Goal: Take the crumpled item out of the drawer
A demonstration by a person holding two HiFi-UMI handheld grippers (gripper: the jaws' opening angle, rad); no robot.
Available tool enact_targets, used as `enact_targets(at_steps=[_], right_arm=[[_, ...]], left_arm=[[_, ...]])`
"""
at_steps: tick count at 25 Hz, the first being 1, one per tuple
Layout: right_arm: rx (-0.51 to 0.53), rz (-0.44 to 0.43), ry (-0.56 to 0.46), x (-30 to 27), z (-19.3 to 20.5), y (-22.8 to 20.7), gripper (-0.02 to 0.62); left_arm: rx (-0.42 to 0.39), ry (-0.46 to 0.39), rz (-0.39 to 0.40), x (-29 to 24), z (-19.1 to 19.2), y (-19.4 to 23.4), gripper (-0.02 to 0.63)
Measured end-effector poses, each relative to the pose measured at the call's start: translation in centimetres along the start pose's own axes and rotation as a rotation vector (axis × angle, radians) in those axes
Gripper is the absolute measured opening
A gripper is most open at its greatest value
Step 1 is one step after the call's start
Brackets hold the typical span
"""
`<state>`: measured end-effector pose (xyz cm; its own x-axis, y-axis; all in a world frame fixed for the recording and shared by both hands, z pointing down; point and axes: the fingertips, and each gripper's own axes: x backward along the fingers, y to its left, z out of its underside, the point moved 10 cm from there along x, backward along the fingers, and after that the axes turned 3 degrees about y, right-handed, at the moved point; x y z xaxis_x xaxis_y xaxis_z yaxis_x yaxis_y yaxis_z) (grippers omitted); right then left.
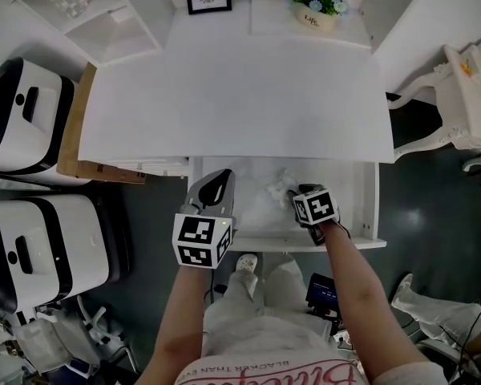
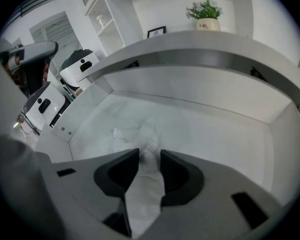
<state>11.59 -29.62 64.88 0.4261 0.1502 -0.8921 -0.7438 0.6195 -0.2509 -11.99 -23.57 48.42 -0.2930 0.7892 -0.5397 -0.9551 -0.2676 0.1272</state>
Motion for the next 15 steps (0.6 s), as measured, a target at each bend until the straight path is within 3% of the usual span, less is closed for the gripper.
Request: enact_targets(at_steps=[8, 15], right_arm=[[0.042, 0.014, 0.009, 0.9, -0.6, 1.2, 0.051], [0.028, 0.009, -0.036, 2.7, -0.7, 1.8, 0.029]], left_arm=[[0.002, -0.013, -0.006, 1.0, 0.0, 0.4, 0.008], [-0.01, -0.042, 0.009, 1.6, -0.7, 0.4, 0.008]])
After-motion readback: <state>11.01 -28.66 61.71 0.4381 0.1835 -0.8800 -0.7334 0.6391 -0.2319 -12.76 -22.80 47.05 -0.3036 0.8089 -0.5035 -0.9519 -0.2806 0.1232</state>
